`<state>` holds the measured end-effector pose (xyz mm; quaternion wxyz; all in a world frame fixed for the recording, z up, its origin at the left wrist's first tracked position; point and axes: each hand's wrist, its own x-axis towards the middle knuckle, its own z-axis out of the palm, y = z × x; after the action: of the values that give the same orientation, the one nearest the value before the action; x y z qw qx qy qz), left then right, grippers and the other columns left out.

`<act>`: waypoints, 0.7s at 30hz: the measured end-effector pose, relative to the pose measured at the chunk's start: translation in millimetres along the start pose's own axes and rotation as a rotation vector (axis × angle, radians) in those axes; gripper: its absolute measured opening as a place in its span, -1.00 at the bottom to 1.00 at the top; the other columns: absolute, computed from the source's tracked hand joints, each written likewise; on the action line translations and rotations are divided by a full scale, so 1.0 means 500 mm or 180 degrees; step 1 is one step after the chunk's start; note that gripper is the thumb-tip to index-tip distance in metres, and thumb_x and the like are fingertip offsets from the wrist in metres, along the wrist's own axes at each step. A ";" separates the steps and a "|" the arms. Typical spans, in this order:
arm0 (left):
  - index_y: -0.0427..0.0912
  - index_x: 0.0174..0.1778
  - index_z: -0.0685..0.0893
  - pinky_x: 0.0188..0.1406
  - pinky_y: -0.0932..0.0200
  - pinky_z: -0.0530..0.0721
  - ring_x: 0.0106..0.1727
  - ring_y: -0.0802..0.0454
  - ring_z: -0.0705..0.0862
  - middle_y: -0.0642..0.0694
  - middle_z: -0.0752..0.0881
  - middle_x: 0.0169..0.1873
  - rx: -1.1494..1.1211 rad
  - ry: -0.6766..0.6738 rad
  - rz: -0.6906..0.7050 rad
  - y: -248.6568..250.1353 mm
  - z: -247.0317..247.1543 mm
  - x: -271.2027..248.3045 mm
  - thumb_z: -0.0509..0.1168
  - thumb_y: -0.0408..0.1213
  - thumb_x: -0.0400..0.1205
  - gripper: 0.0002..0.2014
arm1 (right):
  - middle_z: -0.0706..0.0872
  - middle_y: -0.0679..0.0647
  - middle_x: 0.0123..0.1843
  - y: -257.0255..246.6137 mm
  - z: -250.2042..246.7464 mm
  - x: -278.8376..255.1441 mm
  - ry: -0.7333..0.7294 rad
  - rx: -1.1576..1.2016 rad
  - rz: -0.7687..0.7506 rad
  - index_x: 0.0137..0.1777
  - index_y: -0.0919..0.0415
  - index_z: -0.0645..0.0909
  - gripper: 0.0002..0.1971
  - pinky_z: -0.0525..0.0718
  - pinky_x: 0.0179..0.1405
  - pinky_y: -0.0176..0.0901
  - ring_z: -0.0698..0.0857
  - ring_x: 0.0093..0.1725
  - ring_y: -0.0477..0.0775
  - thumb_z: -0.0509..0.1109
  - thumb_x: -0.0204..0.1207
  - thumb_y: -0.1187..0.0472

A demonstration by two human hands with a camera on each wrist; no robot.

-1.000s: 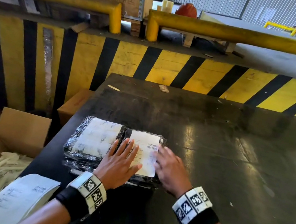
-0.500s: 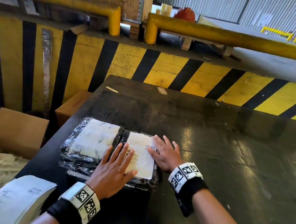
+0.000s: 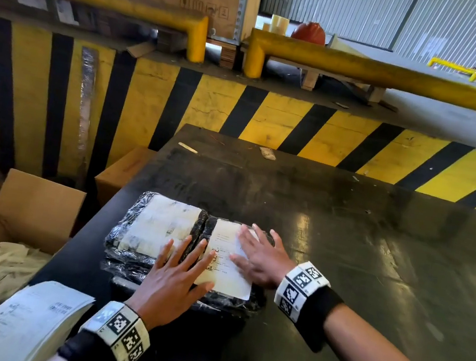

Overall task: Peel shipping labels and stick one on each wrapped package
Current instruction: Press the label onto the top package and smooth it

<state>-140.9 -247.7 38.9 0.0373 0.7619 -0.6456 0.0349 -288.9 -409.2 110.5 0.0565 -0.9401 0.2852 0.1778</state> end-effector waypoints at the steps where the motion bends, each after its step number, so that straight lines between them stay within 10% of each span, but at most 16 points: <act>1: 0.07 0.58 0.29 0.52 -0.08 -0.15 0.65 -0.15 0.16 -0.02 0.36 0.58 0.0003 0.0008 -0.0045 0.000 -0.002 -0.001 -0.16 0.27 0.70 -0.41 | -0.18 0.05 0.72 0.003 -0.006 0.017 -0.0008 0.0050 0.0088 0.67 0.17 -0.18 -0.24 -0.30 0.61 0.24 -0.25 0.68 0.06 -0.27 0.60 -0.30; 4: 0.08 0.62 0.19 0.52 -0.04 -0.30 0.65 -0.20 0.03 0.01 0.17 0.64 -0.0221 0.0047 -0.0075 -0.003 -0.002 0.001 -0.21 0.30 0.69 -0.37 | -0.12 0.10 0.72 0.002 -0.017 0.038 -0.0026 0.0086 0.0230 0.67 0.22 -0.15 -0.26 -0.26 0.60 0.20 -0.19 0.69 0.06 -0.19 0.65 -0.26; 9: 0.09 0.52 0.39 0.48 -0.09 -0.05 0.55 -0.15 0.38 -0.01 0.47 0.52 0.0031 -0.0030 -0.0028 0.000 0.008 0.004 -0.16 0.26 0.70 -0.43 | -0.18 0.11 0.71 -0.038 -0.009 -0.015 -0.0134 -0.0338 -0.0230 0.66 0.23 -0.16 -0.23 -0.27 0.63 0.20 -0.24 0.68 0.06 -0.22 0.62 -0.29; 21: 0.06 0.54 0.40 0.46 -0.12 0.01 0.55 -0.14 0.38 -0.01 0.46 0.52 -0.0131 -0.0134 -0.0175 0.007 0.003 -0.001 -0.20 0.27 0.69 -0.39 | -0.10 0.09 0.72 -0.076 -0.073 0.053 -0.0313 -0.0327 -0.0266 0.67 0.26 -0.11 -0.27 -0.20 0.64 0.14 -0.13 0.69 0.03 -0.23 0.66 -0.24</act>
<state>-144.5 -248.0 37.6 0.0403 0.7791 -0.6256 0.0046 -236.3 -398.6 135.0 0.0295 -0.9430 0.2331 0.2357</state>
